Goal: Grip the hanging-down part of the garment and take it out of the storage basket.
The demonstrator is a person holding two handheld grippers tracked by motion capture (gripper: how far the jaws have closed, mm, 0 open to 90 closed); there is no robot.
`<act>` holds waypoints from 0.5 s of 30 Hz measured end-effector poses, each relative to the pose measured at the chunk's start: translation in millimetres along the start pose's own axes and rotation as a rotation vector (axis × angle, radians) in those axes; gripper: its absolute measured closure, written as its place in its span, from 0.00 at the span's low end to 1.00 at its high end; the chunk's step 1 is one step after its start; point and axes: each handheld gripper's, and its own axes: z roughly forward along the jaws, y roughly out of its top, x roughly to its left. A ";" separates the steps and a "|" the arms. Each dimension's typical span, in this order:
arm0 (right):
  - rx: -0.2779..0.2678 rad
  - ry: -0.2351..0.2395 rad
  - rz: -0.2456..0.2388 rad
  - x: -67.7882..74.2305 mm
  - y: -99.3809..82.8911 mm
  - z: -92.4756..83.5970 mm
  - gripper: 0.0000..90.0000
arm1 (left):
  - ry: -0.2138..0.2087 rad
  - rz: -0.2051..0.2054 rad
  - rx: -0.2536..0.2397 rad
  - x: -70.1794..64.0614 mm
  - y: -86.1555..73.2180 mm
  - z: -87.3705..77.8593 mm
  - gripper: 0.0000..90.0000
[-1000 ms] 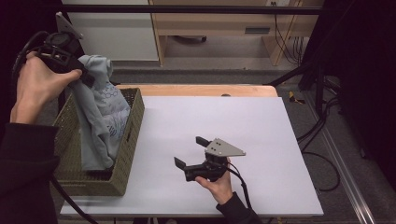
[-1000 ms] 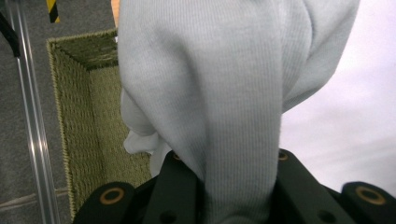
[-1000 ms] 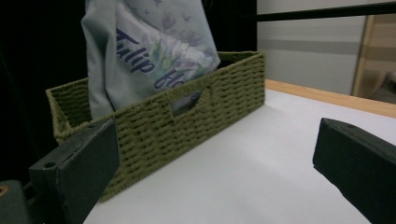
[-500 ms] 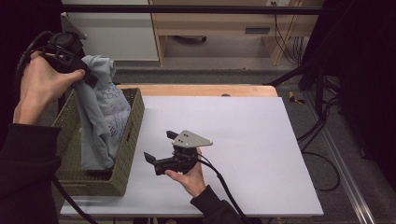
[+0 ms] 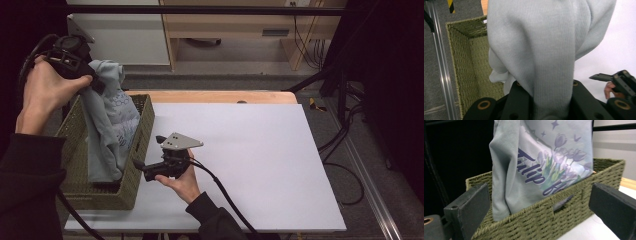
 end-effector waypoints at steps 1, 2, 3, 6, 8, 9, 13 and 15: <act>0.002 0.000 -0.017 0.5 0.3 4.6 0.04 | 0.000 0.000 0.000 0.0 -0.1 0.0 0.89; 0.008 -0.001 -0.020 2.2 1.6 11.7 0.04 | 0.000 0.000 0.000 -0.2 -0.2 0.2 0.89; 0.008 -0.001 -0.020 2.2 1.6 11.7 0.04 | 0.000 0.000 0.000 -0.2 -0.2 0.2 0.89; 0.008 0.000 -0.028 7.0 3.8 27.7 0.05 | -0.001 0.004 0.001 -1.1 -0.2 0.3 0.89; 0.023 0.004 -0.021 10.8 4.8 35.4 0.05 | 0.000 0.004 0.001 -1.2 -0.2 0.4 0.89; 0.024 0.002 -0.034 12.2 4.9 39.6 0.05 | 0.000 0.005 0.002 -1.4 -0.4 0.5 0.89; 0.027 0.007 -0.038 15.4 5.7 52.7 0.06 | 0.001 0.007 0.003 -1.6 -1.6 0.7 0.89; 0.041 0.002 -0.028 16.5 6.6 61.2 0.07 | 0.001 0.007 0.003 -1.8 -2.2 1.0 0.89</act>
